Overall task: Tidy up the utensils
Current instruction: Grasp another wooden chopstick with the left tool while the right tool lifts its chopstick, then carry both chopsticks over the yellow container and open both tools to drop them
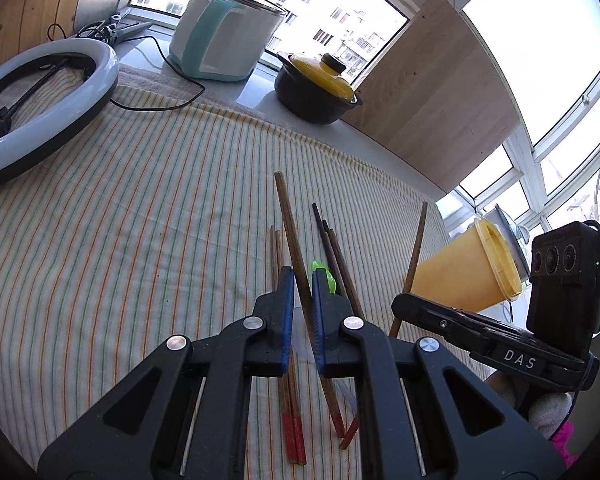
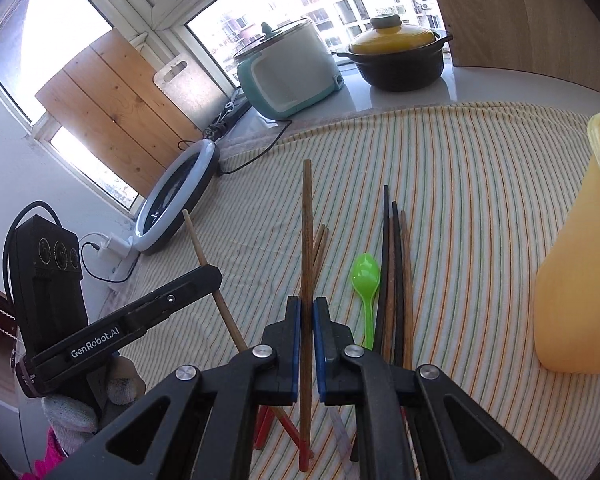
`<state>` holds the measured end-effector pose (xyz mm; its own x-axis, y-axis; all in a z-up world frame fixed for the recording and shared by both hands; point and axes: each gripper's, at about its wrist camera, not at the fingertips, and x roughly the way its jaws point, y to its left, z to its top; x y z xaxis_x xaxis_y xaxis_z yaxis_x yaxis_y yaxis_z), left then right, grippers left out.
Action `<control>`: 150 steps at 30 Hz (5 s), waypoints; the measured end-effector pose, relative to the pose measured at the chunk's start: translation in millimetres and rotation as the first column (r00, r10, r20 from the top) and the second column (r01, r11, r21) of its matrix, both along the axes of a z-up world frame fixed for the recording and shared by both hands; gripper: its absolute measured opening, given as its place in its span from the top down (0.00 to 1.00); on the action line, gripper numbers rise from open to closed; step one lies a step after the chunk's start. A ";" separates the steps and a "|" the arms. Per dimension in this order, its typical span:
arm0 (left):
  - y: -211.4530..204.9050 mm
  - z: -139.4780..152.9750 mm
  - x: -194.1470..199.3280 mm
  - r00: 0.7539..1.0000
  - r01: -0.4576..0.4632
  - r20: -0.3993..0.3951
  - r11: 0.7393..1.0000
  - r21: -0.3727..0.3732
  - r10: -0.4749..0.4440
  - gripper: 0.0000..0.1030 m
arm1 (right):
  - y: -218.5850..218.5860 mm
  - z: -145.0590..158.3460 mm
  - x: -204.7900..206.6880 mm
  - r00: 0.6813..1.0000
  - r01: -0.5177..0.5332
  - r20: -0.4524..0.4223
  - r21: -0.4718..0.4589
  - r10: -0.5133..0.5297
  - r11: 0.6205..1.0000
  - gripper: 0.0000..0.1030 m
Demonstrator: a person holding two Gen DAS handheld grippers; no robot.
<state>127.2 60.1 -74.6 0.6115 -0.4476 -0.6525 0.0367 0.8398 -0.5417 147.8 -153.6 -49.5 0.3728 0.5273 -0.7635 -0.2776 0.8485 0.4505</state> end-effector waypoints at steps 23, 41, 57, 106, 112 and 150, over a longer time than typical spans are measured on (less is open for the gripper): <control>7.2 -7.3 28.8 0.991 -0.029 -0.133 0.999 0.014 0.030 0.67 | -44.0 51.6 -46.7 0.983 0.027 0.181 -0.006 -0.026 1.000 0.96; -10.4 -61.9 65.6 0.948 0.013 -0.317 0.986 0.167 0.041 0.67 | -44.5 50.3 -45.3 0.984 0.026 0.177 0.009 -0.027 1.000 0.96; -20.6 -63.4 62.6 0.971 0.079 -0.238 0.953 0.292 -0.007 0.97 | -55.5 54.5 -47.8 0.980 0.057 0.187 0.028 -0.062 0.998 0.96; -86.5 150.8 -11.4 0.908 0.139 0.372 0.977 0.161 -0.190 0.97 | -132.4 152.4 -66.2 0.877 0.238 0.422 0.033 -0.229 0.971 0.96; -104.5 170.4 -5.7 0.886 0.158 0.412 0.975 0.159 -0.211 0.97 | -148.2 170.4 -70.7 0.844 0.281 0.463 0.051 -0.272 0.958 0.96; -212.0 132.7 54.8 0.898 0.284 0.298 0.943 0.171 -0.325 0.97 | -198.8 118.9 -56.1 0.836 0.420 0.421 -0.079 -0.352 0.904 0.96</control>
